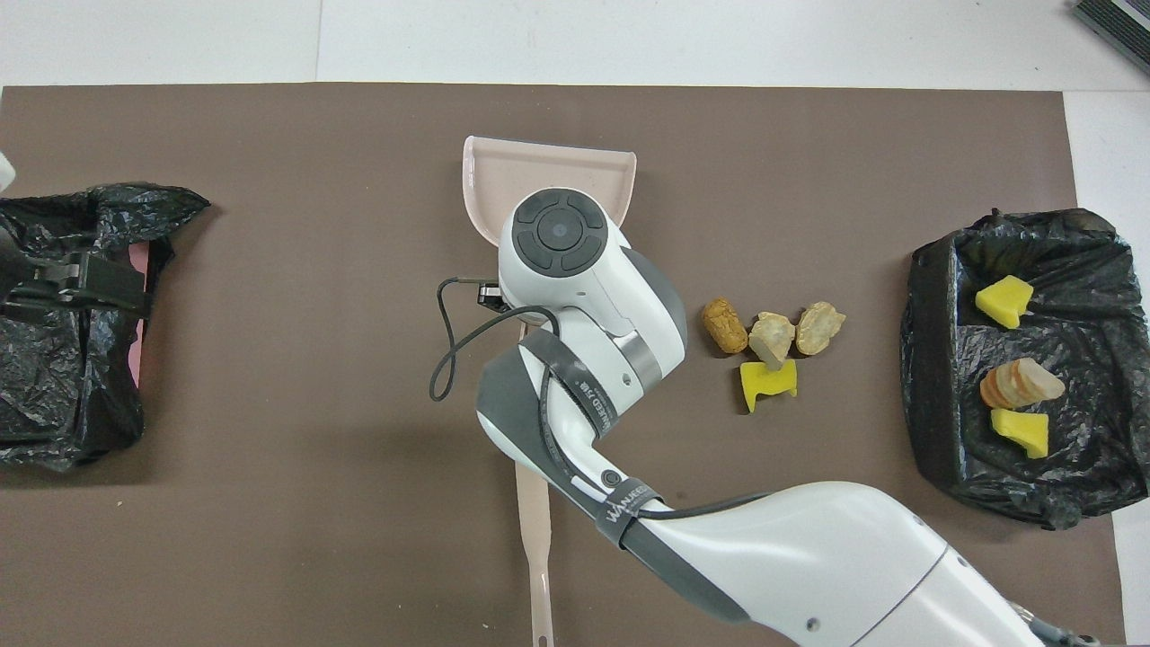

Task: Sweep and dump trash in bin
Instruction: 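Return the dustpan to the table center with the right gripper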

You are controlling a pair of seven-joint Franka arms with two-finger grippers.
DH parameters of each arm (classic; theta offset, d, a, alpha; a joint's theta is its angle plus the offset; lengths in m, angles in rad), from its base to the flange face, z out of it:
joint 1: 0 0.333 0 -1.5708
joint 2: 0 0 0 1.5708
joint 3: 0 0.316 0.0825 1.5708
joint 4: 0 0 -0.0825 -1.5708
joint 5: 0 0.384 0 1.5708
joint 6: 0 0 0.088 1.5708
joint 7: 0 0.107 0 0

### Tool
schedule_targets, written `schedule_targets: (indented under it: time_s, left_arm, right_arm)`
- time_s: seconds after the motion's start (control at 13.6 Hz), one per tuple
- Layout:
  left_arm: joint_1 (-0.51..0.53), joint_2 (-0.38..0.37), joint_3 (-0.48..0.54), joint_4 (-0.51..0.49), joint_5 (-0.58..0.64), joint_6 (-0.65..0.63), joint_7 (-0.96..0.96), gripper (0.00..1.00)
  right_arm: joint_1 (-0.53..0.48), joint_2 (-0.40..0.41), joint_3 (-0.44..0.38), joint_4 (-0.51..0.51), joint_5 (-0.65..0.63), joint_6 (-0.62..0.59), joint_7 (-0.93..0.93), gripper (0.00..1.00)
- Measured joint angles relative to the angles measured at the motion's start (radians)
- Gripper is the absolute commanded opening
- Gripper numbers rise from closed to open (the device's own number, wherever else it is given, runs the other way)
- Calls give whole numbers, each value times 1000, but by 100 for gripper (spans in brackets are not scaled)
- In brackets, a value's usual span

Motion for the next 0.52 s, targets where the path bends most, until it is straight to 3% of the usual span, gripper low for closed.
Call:
schedule_targets:
  time_s: [0.15,0.22,0.37,0.52]
  left_arm:
    - [0,0,0,0,0,0,0,100]
    - [0,0,0,0,0,0,0,100]
    - [0,0,0,0,0,0,0,100]
    - [-1,0,0,0,0,0,0,100]
  right_arm:
    - [15,23,0,0,8,23,10,0]
    - [23,33,0,0,9,25,11,8]
    - [29,39,0,1,9,27,11,48]
    - [29,39,0,-1,9,37,11,100]
